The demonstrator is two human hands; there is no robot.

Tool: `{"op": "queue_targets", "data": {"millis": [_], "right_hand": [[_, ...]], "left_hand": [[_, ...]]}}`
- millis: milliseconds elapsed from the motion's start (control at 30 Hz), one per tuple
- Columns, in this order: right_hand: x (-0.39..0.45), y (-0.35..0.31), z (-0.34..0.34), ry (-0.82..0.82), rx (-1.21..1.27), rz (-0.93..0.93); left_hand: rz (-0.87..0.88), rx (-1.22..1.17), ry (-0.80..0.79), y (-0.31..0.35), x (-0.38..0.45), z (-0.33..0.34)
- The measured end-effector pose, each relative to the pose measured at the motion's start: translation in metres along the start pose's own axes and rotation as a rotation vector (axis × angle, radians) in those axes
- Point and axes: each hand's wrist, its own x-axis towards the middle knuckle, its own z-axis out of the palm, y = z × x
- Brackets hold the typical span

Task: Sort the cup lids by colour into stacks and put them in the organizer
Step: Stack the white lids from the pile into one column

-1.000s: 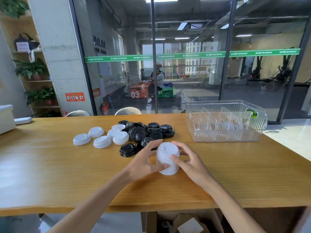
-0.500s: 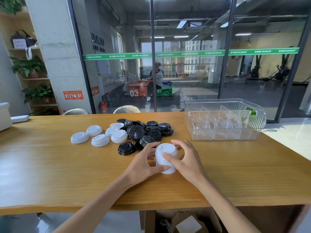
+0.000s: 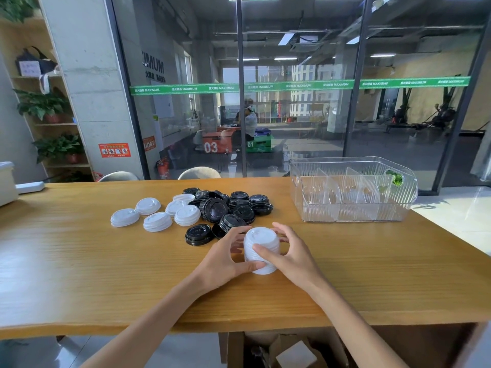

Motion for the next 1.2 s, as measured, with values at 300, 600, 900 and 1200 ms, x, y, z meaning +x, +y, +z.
{"op": "queue_targets", "data": {"millis": [300,600,900,1200], "right_hand": [[-0.001,0.003,-0.007,0.025,-0.012,-0.033],[-0.003,-0.01,0.012,0.159,-0.109,-0.019],[-0.007,-0.012,0.019,0.27,-0.267,-0.034],[-0.003,0.003,0.003,0.105,0.06,-0.008]], "left_hand": [[-0.02,0.015,-0.007,0.0,-0.001,0.0],[0.031,0.015,0.001,0.008,-0.002,0.001],[0.096,0.08,-0.042,0.014,-0.005,0.0],[0.012,-0.053,-0.11,0.011,-0.007,-0.004]]}}
